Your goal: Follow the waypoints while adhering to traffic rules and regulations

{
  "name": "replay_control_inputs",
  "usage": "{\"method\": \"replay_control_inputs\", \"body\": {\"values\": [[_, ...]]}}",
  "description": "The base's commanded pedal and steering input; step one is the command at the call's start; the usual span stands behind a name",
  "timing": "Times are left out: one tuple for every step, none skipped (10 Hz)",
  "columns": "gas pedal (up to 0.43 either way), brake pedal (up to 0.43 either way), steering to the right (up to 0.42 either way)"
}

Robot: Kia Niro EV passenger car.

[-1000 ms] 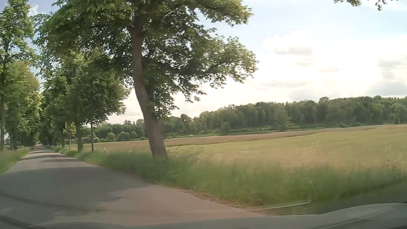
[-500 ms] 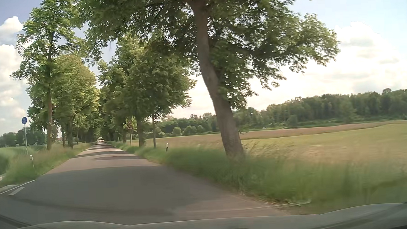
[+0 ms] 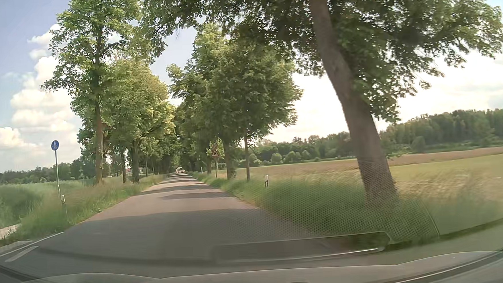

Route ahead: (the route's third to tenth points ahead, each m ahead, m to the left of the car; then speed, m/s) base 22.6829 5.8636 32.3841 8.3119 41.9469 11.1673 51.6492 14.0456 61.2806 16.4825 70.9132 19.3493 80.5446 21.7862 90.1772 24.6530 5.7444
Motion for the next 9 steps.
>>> {"method": "replay_control_inputs", "body": {"values": [[0.331,0.0,-0.152],[0.331,0.0,-0.134],[0.331,0.0,-0.124],[0.331,0.0,-0.123],[0.331,0.0,-0.122],[0.331,0.0,-0.104],[0.331,0.0,-0.08],[0.331,0.0,-0.068],[0.331,0.0,-0.067]]}}
